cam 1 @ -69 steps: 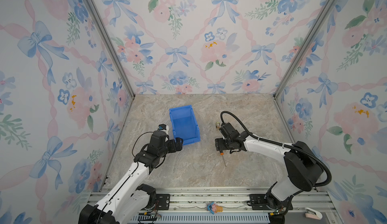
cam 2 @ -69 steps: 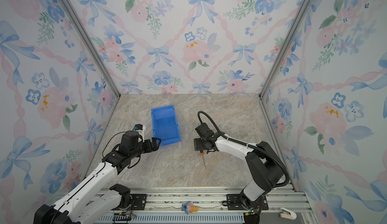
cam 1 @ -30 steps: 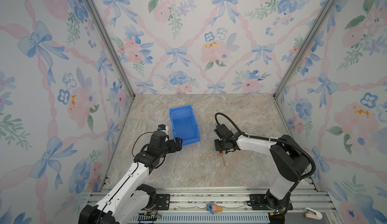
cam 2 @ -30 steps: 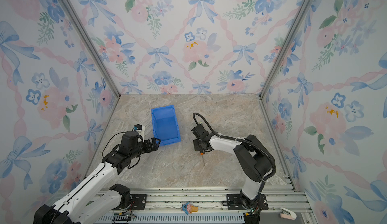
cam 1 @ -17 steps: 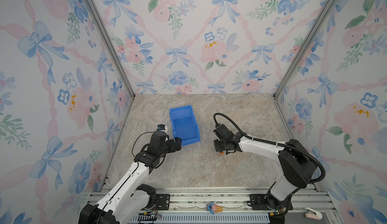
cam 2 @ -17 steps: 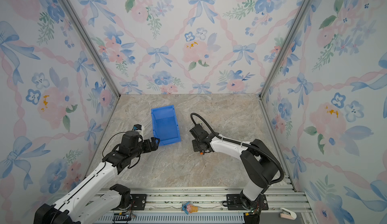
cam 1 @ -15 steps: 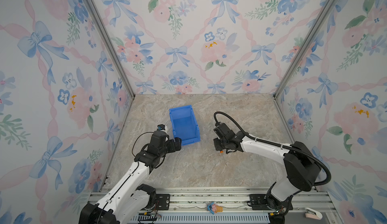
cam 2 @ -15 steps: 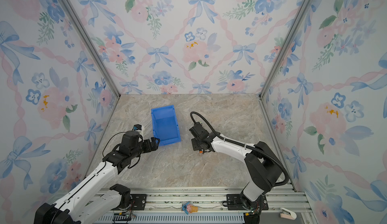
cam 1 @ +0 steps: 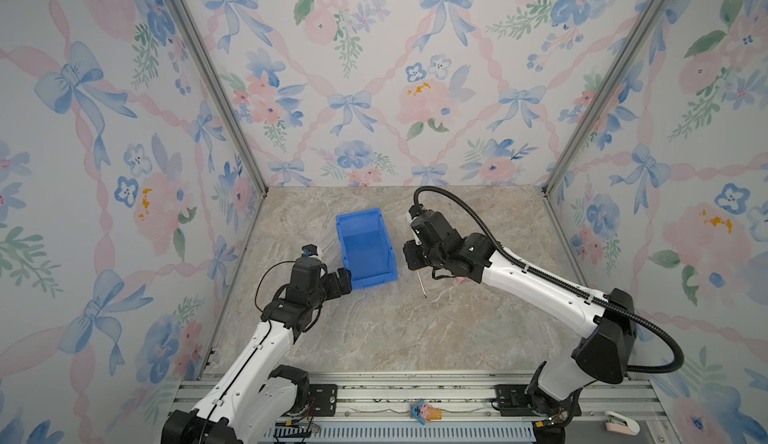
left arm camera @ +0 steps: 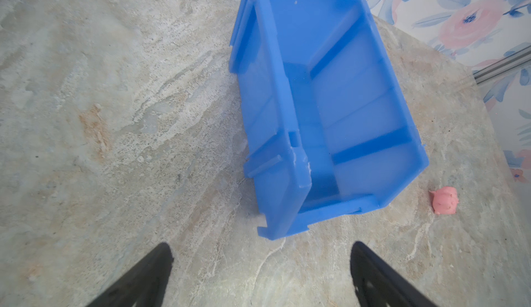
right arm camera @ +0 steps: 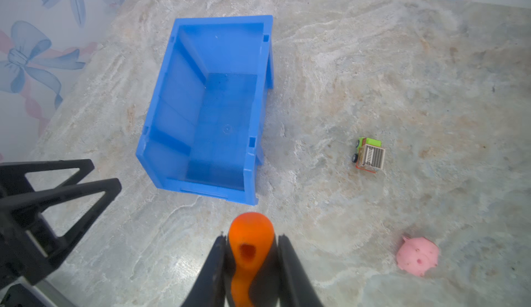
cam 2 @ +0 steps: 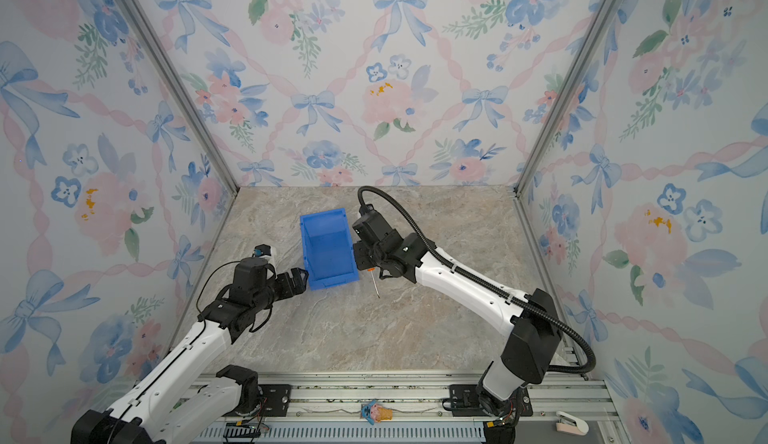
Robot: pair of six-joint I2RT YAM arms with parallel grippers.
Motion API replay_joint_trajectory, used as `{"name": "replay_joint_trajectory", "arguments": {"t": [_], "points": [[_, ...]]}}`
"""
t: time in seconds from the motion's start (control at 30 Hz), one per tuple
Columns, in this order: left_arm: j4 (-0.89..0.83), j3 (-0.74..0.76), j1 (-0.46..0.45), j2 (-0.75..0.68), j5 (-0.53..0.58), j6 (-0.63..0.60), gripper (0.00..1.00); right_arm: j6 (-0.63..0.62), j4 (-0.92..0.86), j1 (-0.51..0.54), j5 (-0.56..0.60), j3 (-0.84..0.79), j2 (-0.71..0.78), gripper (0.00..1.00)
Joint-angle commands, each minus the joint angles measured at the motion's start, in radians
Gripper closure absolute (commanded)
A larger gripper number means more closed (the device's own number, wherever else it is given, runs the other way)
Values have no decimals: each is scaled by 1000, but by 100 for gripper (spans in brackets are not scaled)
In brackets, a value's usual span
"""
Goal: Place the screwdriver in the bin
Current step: 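Lift the screwdriver with the right gripper and carry it over the blue bin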
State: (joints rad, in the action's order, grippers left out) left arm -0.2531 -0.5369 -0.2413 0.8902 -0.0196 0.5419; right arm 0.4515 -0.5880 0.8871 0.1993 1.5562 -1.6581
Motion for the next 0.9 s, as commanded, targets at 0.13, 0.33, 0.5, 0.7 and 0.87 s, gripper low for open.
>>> {"name": "replay_joint_trajectory", "arguments": {"t": [0.13,0.33,0.5,0.7,0.87], "points": [[-6,20,19,-34,-13,-25,3,62,-24,5,-76,284,-249,100],[-8,11,36,-46,-22,-37,3,84,-19,4,-74,488,-432,100],[-8,20,43,-53,-21,-32,2,111,-13,0,-46,591,-542,100],[-8,23,46,-50,-12,-28,3,92,-26,0,-12,676,-639,100],[-8,25,47,-50,-9,-29,3,76,-33,0,-4,711,-685,100]]}}
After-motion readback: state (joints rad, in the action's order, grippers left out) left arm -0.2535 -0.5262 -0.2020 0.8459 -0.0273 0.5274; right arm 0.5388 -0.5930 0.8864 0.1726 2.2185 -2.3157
